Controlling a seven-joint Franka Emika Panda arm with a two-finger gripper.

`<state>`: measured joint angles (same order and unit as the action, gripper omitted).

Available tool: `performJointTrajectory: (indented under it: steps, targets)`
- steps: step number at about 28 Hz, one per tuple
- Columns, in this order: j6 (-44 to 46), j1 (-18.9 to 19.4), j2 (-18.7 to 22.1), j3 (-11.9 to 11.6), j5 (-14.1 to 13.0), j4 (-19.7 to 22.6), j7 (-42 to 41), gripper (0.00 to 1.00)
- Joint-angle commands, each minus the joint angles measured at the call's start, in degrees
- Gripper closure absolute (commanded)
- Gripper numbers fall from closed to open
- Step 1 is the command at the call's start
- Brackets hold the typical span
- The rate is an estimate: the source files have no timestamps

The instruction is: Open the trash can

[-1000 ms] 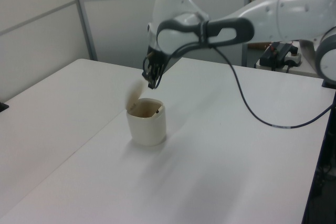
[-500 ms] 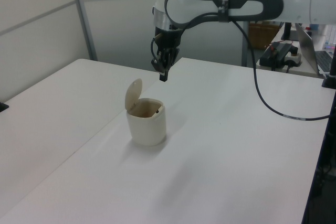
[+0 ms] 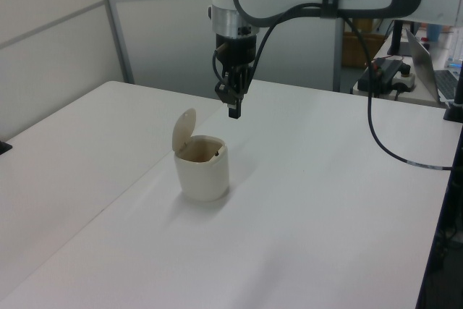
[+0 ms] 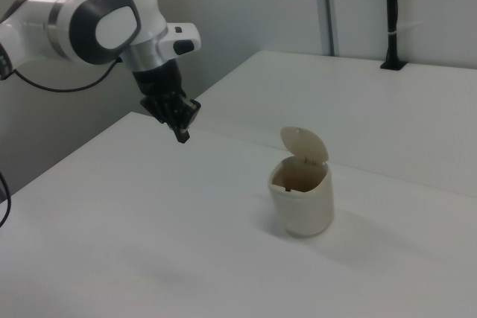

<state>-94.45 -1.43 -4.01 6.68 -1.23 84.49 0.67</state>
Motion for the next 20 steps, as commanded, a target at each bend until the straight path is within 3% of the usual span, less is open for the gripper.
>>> performJointTrajectory:
  steps: [1, 2, 3, 4, 20]
  targets:
    - [0.6, 0.2, 1.4, -0.3, -0.3, 2.4, 1.0, 0.19]
    - [0.6, 0.2, 1.3, -0.3, -0.3, 2.3, 1.1, 0.16]
    - [0.6, 0.2, 1.4, -0.3, -0.3, 2.3, 1.0, 0.04]
    - [0.6, 0.2, 1.4, -0.3, -0.3, 2.3, 1.0, 0.0]
    - [4.2, -0.1, 1.5, -0.8, -0.1, 1.7, 1.1, 0.0]
